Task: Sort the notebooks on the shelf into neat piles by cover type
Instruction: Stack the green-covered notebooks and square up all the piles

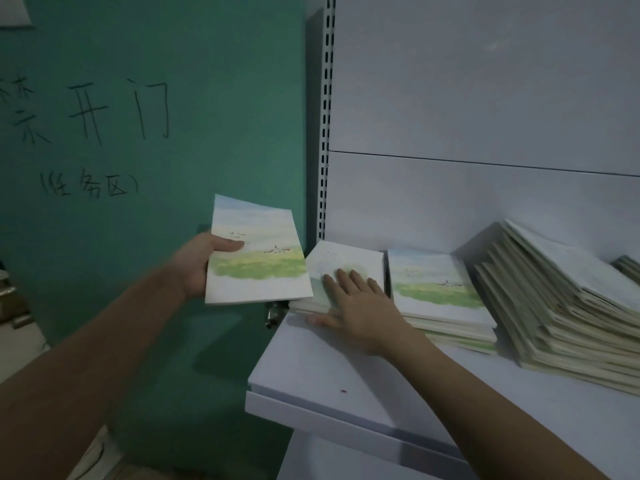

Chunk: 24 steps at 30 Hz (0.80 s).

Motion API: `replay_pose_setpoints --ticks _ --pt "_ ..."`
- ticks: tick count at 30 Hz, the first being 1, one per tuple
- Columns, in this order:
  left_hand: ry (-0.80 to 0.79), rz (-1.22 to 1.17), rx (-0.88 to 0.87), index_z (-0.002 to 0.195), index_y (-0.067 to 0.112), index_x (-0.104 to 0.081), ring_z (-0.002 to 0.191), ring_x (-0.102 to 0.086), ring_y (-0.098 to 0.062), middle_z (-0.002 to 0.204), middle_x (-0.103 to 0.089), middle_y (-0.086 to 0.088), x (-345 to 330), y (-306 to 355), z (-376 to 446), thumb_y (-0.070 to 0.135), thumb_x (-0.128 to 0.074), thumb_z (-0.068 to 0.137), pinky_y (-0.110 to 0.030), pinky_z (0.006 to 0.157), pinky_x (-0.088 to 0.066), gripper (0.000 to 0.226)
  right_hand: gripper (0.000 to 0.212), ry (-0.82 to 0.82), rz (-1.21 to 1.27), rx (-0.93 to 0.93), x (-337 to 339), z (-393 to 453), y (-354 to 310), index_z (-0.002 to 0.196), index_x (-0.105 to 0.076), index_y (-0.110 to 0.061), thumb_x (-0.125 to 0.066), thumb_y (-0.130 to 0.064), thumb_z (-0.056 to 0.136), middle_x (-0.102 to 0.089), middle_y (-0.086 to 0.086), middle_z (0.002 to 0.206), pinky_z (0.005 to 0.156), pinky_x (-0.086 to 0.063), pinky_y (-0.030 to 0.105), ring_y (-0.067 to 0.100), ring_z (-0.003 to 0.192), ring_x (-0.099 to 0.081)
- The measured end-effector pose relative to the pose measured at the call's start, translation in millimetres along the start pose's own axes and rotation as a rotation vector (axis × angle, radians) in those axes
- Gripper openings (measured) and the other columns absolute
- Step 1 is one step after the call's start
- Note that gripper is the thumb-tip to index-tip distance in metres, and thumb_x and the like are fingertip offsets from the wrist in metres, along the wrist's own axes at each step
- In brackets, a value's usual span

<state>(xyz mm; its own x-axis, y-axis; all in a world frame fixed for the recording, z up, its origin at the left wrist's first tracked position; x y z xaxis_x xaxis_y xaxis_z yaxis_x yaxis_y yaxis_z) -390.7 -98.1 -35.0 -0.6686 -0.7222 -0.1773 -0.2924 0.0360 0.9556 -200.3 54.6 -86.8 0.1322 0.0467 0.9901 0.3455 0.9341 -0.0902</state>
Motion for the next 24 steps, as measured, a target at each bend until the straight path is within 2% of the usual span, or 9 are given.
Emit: replay_pose_setpoints --ticks 2,5,7,10,12,13,16,20,24 --pt "0.008 0.005 -0.001 0.124 0.001 -0.057 0.076 -0.073 -0.032 0.099 -0.073 -0.018 4 -1 -1 0.001 -0.047 0.092 -0.042 0.061 -0.061 0.034 0.116 0.025 -0.055 0.008 -5 0 0 0.154 -0.008 -0.020 0.009 -0.086 0.060 -0.011 0.009 0.161 0.119 -0.011 0.046 0.028 0.148 -0.008" --pt "0.024 0.021 0.014 0.124 0.001 -0.058 0.077 -0.073 -0.032 0.099 -0.073 -0.017 8 -10 0 0.001 -0.048 0.091 -0.040 0.064 -0.061 0.035 0.121 0.106 -0.111 0.006 -7 3 3 0.149 -0.023 -0.019 0.024 -0.085 0.059 -0.027 0.008 0.154 0.114 -0.024 0.045 0.028 0.142 -0.024" --pt "0.036 0.025 0.024 0.121 0.001 -0.059 0.074 -0.073 -0.032 0.094 -0.074 -0.017 10 -18 0 0.000 -0.049 0.090 -0.038 0.059 -0.060 0.032 0.114 0.134 -0.114 0.000 -5 4 3 0.145 -0.031 -0.020 0.023 -0.081 0.066 -0.036 0.007 0.148 0.107 -0.031 0.044 0.028 0.136 -0.033" --pt "0.062 0.006 0.014 0.108 0.001 -0.063 0.062 -0.072 -0.029 0.079 -0.075 -0.015 10 -22 -3 0.001 -0.049 0.091 -0.034 0.047 -0.057 0.021 0.078 0.152 -0.114 0.046 3 1 1 0.136 -0.043 -0.023 0.000 -0.070 0.089 -0.049 0.004 0.132 0.095 -0.040 0.043 0.027 0.121 -0.046" --pt "0.099 -0.002 -0.005 0.099 0.003 -0.064 0.053 -0.070 -0.025 0.068 -0.073 -0.011 12 -22 -6 0.002 -0.051 0.091 -0.029 0.041 -0.053 0.016 0.047 0.096 0.011 0.041 14 -1 5 0.130 -0.050 -0.029 -0.021 -0.053 0.101 -0.055 0.002 0.124 0.090 -0.044 0.042 0.026 0.111 -0.052" --pt "0.116 -0.007 -0.014 0.098 0.004 -0.064 0.049 -0.068 -0.024 0.064 -0.072 -0.010 13 -22 -8 0.004 -0.053 0.090 -0.027 0.039 -0.052 0.014 0.042 0.075 0.121 0.019 22 -1 7 0.127 -0.054 -0.033 -0.025 -0.050 0.102 -0.058 -0.001 0.121 0.088 -0.045 0.041 0.025 0.107 -0.055" --pt "0.156 -0.013 -0.030 0.096 0.006 -0.064 0.040 -0.063 -0.022 0.055 -0.068 -0.007 13 -23 -12 0.009 -0.057 0.087 -0.023 0.036 -0.048 0.011 0.047 0.097 0.409 -0.082 43 0 13 0.114 -0.065 -0.028 -0.027 -0.054 0.101 -0.065 -0.002 0.105 0.082 -0.048 0.035 0.019 0.091 -0.059" --pt "0.153 -0.039 -0.029 0.093 0.006 -0.063 0.033 -0.058 -0.020 0.049 -0.064 -0.006 4 -16 -19 0.013 -0.059 0.088 -0.020 0.034 -0.046 0.010 0.062 0.146 0.510 -0.132 47 11 21 0.092 -0.066 -0.018 -0.025 -0.065 0.096 -0.065 0.004 0.087 0.074 -0.046 0.037 0.023 0.080 -0.060" --pt "0.104 -0.033 -0.027 0.099 0.005 -0.065 0.042 -0.063 -0.023 0.059 -0.068 -0.009 7 -17 -17 0.013 -0.059 0.086 -0.023 0.040 -0.051 0.017 0.068 0.231 0.768 -0.118 53 10 26 0.095 -0.067 -0.007 -0.027 -0.062 0.094 -0.063 0.017 0.082 0.068 -0.042 0.033 0.023 0.071 -0.053"
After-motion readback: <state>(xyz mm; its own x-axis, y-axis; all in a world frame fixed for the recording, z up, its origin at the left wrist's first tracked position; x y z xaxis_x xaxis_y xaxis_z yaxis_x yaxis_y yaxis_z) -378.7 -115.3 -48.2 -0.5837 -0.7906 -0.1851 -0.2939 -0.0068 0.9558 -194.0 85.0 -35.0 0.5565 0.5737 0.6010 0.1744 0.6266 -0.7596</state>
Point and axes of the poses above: each hand's wrist, its own z-axis towards the middle knuckle, its own x-axis out of the back of the hand, y = z × x, the point moved 4 cm from there along z, towards the middle knuckle
